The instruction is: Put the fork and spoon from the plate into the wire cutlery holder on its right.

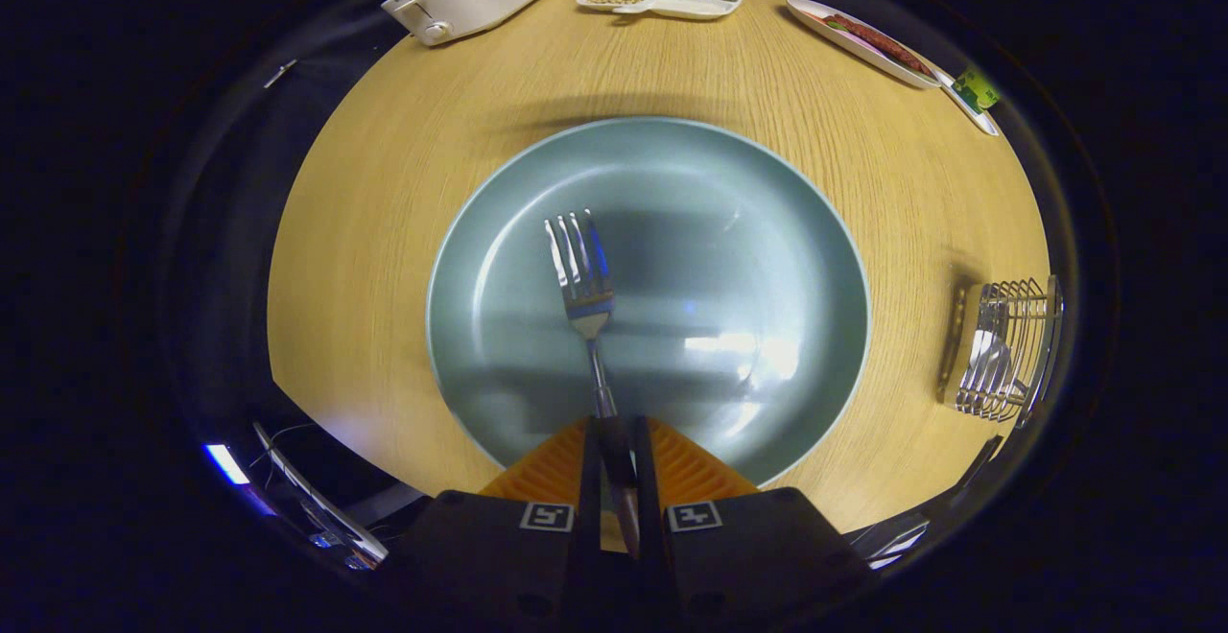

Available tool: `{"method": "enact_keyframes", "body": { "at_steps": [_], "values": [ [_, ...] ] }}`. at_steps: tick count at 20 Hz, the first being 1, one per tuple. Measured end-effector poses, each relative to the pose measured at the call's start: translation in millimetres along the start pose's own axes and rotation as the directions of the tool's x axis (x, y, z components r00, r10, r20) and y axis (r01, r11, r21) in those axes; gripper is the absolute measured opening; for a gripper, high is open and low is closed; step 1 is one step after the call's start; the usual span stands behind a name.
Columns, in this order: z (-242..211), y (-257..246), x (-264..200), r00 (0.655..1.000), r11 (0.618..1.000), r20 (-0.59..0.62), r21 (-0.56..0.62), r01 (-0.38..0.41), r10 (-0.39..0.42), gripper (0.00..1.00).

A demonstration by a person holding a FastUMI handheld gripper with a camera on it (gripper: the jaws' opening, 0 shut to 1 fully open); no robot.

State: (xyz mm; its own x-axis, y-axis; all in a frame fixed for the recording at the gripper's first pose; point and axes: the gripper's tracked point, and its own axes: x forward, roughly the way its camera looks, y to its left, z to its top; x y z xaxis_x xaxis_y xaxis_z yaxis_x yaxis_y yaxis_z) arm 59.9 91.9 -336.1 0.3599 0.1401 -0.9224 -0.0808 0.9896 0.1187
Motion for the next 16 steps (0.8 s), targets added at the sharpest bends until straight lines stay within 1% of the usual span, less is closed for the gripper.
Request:
{"method": "enact_keyframes", "body": {
  "at_steps": [1,2,3,4,7,10,13,16],
  "values": [
    [-5,2,1,1.000,1.000,0.007,-0.007,-0.014,0.014,0.15],
    [4,5,0,0.998,0.999,0.055,0.012,-0.041,0.040,0.13],
    [5,5,-1,0.997,0.998,0.056,0.014,-0.060,0.059,0.11],
    [5,3,-5,0.996,0.997,0.052,0.011,-0.074,0.074,0.11],
    [12,-5,-15,0.994,0.997,0.068,0.006,-0.081,0.080,0.11],
    [15,-9,-31,0.991,0.994,0.079,0.030,-0.107,0.105,0.11],
    [17,-12,-57,0.987,0.991,0.088,0.019,-0.134,0.132,0.11],
    [20,-26,-93,0.982,0.989,0.122,0.014,-0.148,0.145,0.11]
  ]
}}
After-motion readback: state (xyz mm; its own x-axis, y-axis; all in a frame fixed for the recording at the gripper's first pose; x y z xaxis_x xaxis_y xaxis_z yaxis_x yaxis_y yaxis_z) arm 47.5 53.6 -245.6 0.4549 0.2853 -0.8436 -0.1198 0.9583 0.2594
